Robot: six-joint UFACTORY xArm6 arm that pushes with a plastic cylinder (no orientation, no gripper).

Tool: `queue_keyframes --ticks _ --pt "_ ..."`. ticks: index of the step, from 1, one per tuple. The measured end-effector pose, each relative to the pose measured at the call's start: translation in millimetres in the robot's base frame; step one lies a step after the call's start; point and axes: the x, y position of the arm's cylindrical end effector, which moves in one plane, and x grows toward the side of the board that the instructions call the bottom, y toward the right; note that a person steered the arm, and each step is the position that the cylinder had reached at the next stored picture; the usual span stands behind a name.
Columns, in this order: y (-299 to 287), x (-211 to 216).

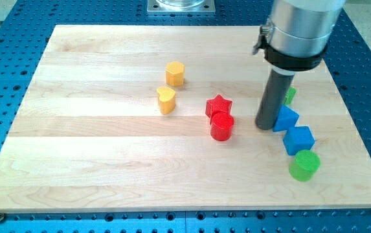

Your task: Push the red star on the top of the hexagon

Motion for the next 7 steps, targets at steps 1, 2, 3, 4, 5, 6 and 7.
queue_keyframes --ticks 1,2,3,4,5,6,7 --pt "23 0" --pt "-21 -1" --pt "-53 29" --pt "-72 22" --pt "-102 14" --pt "-79 3" --pt "-110 -37"
